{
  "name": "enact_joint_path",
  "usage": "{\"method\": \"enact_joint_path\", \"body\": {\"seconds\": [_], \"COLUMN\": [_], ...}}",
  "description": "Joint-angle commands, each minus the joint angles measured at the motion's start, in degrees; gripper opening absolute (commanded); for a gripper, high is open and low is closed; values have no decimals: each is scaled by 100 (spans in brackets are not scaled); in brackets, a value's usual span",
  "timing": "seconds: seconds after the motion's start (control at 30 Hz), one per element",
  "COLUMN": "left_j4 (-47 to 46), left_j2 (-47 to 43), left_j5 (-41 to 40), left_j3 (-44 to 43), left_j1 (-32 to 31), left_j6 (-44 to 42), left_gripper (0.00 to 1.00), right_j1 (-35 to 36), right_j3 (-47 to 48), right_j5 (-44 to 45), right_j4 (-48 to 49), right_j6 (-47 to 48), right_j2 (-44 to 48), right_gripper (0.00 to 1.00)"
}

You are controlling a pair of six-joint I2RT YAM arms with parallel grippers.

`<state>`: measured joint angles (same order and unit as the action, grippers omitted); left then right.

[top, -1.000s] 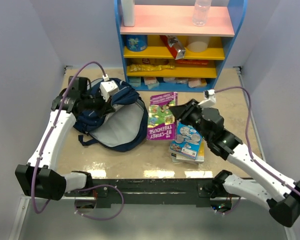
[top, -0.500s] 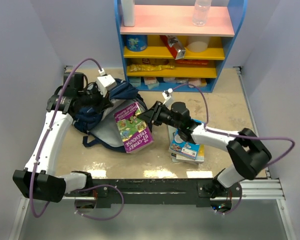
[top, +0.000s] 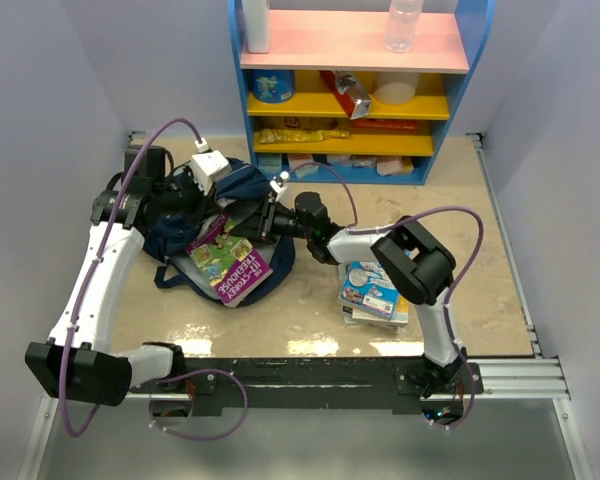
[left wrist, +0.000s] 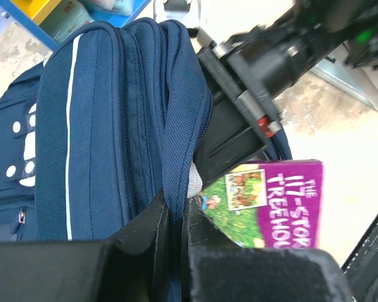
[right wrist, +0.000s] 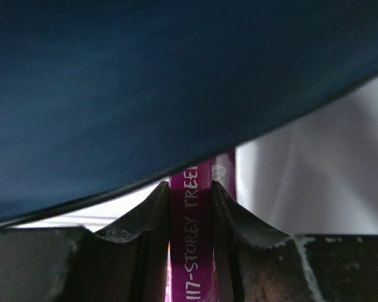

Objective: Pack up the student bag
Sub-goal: Place the book in the student bag.

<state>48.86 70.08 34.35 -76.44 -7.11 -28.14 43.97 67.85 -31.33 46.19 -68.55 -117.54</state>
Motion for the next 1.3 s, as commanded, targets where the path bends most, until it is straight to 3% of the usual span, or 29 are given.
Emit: {"method": "enact_joint_path", "body": {"seconds": [0.0, 0.23, 0.47, 0.7, 0.93, 1.0, 1.07, 1.1, 1.17, 1.2, 1.27], "left_j4": [-483, -351, -298, -281, -245, -228, -210, -210, -219, -219, -237], "left_j2": [-373, -390, -452, -443, -417, -408, -390, -390, -382, -364, -355], "left_j5": [933, 933, 907, 942, 968, 977, 969, 977, 977, 986, 1021], "left_j3": [-441, -424, -292, -213, -231, -239, -248, -248, -248, -248, -231], "left_j1": [-88, -88, -88, -97, -88, -97, -88, -97, -97, -88, -97], "left_j6": [11, -104, -183, -201, -166, -174, -165, -174, -192, -192, -192], "left_gripper": [0, 0, 0, 0, 0, 0, 0, 0, 0, 0, 0], "right_j1": [7, -20, -46, 59, 323, 463, 604, 622, 631, 622, 605], "right_j3": [588, 835, 159, -606, -256, -10, 340, 482, 702, 755, 878], "right_j5": [487, 1286, 2710, 4143, 4645, 4880, 4952, 4874, 4768, 4698, 4557], "right_j4": [847, 1716, 3158, 2508, 1929, 1370, 798, 168, -224, -695, -1224], "right_j6": [-203, -721, -1186, -756, -1212, -1266, -786, -643, -406, -343, 6], "right_j2": [-172, -595, -516, 99, -453, -464, -350, -323, -261, -226, -86], "right_gripper": [0, 0, 0, 0, 0, 0, 11, 29, 54, 75, 94]}}
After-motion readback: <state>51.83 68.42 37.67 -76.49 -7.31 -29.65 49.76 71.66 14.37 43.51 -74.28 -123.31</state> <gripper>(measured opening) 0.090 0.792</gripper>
